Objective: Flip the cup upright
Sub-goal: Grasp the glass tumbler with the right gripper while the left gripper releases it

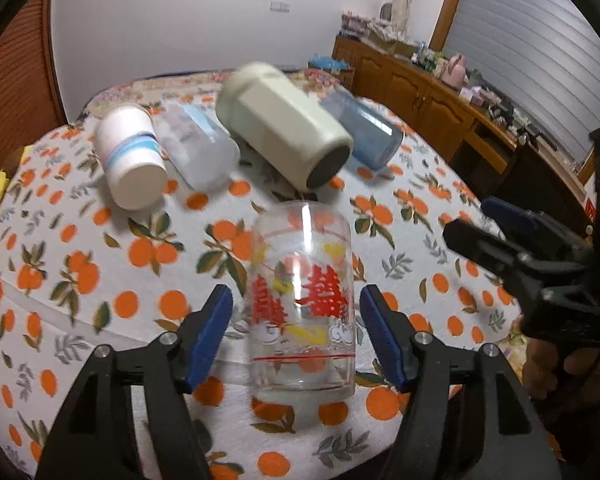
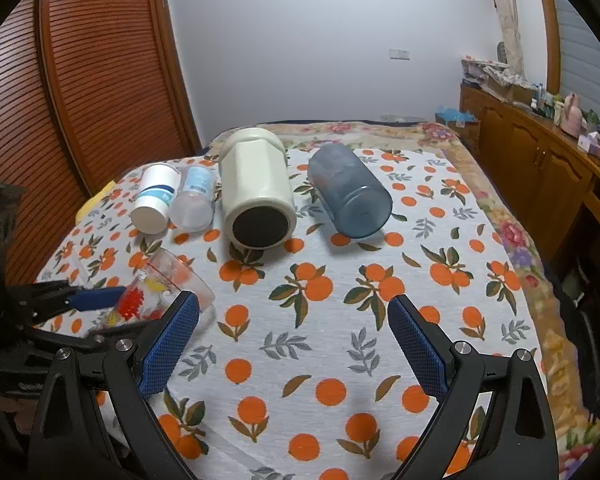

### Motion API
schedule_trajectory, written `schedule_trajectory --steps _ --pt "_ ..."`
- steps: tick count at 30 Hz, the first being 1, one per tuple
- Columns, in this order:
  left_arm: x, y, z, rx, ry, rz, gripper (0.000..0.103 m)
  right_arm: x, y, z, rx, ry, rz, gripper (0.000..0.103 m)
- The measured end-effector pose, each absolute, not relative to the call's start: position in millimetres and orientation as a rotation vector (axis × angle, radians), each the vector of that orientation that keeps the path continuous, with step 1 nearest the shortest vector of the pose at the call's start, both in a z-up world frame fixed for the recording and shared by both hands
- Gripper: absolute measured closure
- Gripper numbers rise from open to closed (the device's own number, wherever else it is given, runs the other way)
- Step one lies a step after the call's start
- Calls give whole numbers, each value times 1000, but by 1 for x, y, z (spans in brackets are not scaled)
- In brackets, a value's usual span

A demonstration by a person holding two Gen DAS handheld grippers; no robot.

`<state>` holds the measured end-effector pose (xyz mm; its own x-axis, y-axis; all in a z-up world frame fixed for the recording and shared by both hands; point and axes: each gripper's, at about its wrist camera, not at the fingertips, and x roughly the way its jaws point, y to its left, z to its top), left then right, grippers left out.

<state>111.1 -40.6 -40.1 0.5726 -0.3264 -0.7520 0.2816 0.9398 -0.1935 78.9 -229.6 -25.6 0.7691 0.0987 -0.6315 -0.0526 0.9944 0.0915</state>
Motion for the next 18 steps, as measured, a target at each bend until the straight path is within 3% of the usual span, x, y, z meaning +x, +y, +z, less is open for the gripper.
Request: schedule_trajectory --steps 18 --pt "84 23 -7 -41 717 -187 29 96 -174 -33 147 835 205 7"
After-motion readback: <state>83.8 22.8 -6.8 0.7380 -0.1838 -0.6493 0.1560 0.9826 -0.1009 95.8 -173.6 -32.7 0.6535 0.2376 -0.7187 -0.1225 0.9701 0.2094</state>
